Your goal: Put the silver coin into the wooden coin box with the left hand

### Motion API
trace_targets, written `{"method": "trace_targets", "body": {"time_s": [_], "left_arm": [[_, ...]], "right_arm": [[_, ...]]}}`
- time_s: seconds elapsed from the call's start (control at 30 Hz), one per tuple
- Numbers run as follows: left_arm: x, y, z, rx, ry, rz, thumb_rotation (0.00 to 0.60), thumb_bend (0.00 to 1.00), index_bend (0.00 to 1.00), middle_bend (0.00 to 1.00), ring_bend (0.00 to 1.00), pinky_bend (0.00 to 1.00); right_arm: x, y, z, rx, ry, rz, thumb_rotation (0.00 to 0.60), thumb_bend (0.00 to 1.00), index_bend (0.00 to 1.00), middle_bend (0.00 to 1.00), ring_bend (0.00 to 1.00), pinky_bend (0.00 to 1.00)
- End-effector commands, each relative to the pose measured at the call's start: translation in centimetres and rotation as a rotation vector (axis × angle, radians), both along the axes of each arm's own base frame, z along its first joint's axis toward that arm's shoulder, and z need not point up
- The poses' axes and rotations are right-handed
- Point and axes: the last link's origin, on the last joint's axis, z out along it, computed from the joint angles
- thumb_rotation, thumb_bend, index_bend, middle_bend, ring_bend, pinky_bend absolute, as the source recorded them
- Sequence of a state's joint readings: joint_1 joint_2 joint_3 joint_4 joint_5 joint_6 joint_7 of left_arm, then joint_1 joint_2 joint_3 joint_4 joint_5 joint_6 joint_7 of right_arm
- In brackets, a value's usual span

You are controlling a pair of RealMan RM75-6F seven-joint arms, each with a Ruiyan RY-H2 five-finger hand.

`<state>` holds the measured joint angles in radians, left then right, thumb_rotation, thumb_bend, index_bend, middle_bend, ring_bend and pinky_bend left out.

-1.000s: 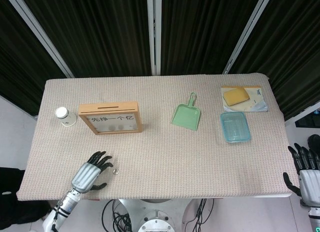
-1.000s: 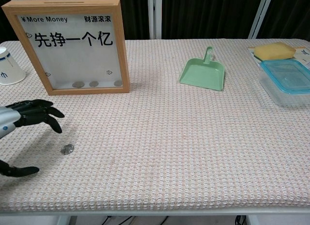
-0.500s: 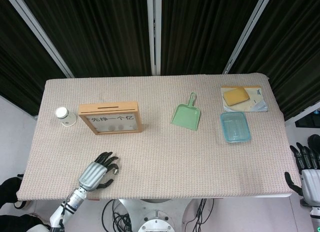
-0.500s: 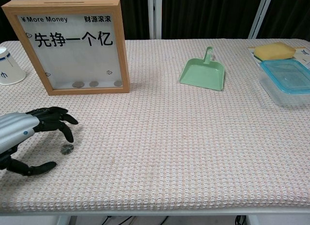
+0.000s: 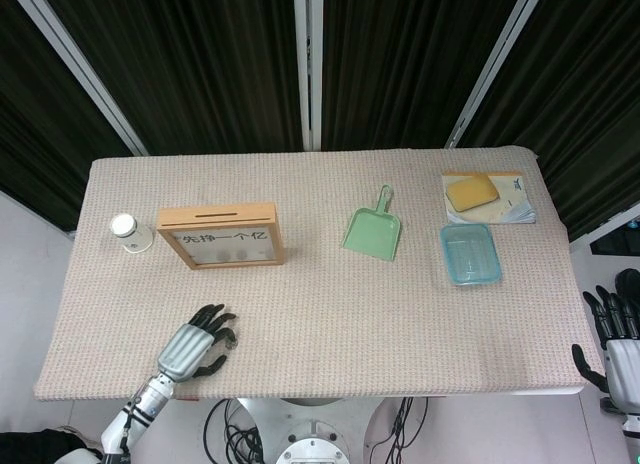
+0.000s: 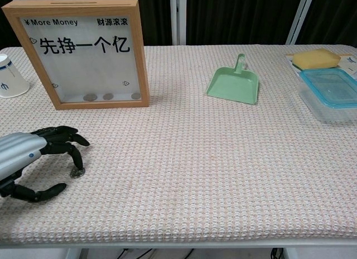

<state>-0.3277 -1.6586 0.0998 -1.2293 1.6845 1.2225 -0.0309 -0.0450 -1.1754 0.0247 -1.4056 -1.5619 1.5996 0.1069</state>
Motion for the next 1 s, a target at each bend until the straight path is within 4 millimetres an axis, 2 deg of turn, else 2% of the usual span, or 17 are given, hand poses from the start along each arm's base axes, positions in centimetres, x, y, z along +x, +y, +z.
{"method": "trace_targets", "body": {"time_s": [0.03,1.0], "left_arm": [[0.0,0.05,-0.1,-0.001,-0.001,0.001,0.6,0.3,0.4,0.14,0.03,0.09],[0.39,1.03,-1.0,0.011,-0.019,-0.018,0.6,0.3,0.48,0.16,0.03,0.09]], "right_arm": [[-0.01,-0.01,-0.01,0.0,0.0,-0.001,0.6,0.33,0.0,0.0,0.0,0.0],[-0.59,0.15,0.0,-0.004,-0.005,-0.013,0.6,0.33,0.0,0.0,0.0,0.0]]}}
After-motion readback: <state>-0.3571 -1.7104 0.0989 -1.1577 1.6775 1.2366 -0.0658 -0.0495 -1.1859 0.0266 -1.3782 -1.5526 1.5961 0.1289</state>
